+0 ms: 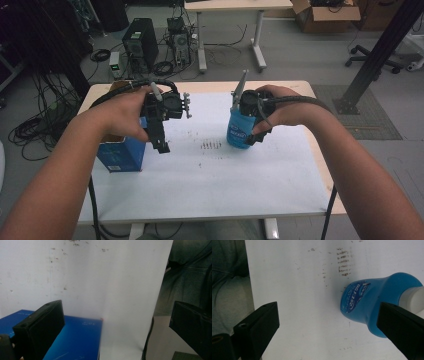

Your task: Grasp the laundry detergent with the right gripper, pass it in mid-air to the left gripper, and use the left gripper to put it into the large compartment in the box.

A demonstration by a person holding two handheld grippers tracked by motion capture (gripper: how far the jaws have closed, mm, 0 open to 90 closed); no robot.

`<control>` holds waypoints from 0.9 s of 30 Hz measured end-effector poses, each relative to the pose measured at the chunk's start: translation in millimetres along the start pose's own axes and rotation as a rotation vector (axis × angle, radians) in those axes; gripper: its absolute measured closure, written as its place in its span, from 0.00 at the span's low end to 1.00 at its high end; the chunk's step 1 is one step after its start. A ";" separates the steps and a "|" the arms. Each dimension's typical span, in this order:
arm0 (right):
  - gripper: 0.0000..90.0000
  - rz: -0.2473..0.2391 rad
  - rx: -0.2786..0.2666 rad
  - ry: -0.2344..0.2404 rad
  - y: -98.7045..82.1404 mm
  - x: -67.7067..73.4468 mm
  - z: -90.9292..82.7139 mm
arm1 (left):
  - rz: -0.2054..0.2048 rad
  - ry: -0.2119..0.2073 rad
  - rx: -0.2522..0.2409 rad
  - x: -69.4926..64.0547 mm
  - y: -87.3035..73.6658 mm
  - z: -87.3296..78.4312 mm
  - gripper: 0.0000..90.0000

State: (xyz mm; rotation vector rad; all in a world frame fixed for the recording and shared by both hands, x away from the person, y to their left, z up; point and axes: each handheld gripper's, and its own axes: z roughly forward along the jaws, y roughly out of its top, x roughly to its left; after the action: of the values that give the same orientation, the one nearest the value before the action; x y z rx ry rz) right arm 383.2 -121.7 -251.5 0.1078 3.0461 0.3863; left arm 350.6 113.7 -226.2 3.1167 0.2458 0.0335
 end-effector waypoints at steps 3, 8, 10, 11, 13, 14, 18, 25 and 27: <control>0.05 -0.004 0.001 -0.001 0.0 -1.1 0.6 | 0.002 0.000 0.009 2.3 1.1 1.0 0.00; 0.05 0.005 -0.010 -0.001 -2.4 -1.8 -2.1 | 0.005 0.012 -0.002 4.8 1.9 -5.1 0.00; 0.05 0.003 -0.018 -0.005 -3.6 -1.8 -3.3 | 0.007 0.011 -0.002 4.4 1.9 -5.3 0.00; 0.05 0.007 -0.021 -0.008 -4.4 -1.6 -3.5 | 0.008 0.013 0.000 3.9 1.8 -4.5 0.00; 0.05 0.014 -0.039 -0.008 -7.5 -1.1 -2.1 | 0.011 0.010 0.000 2.5 2.0 -2.5 0.00; 0.05 0.021 -0.045 -0.008 -9.2 -0.4 -1.0 | 0.011 0.005 -0.007 1.9 1.9 -2.1 0.00; 0.05 0.028 -0.056 -0.008 -15.1 2.1 2.6 | 0.011 0.000 -0.017 -0.6 2.1 -0.5 0.00; 0.06 0.070 -0.083 -0.038 -35.3 5.7 6.5 | 0.010 0.003 -0.006 -5.9 3.0 3.5 0.00; 0.06 0.088 -0.101 -0.055 -41.5 6.6 6.2 | 0.021 0.008 0.002 -7.4 4.4 5.1 0.00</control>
State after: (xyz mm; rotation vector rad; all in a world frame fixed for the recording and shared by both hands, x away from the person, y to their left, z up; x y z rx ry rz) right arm 374.5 -159.7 -268.3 0.2438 2.9682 0.5335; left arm 344.1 108.2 -231.4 3.1215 0.2134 0.0456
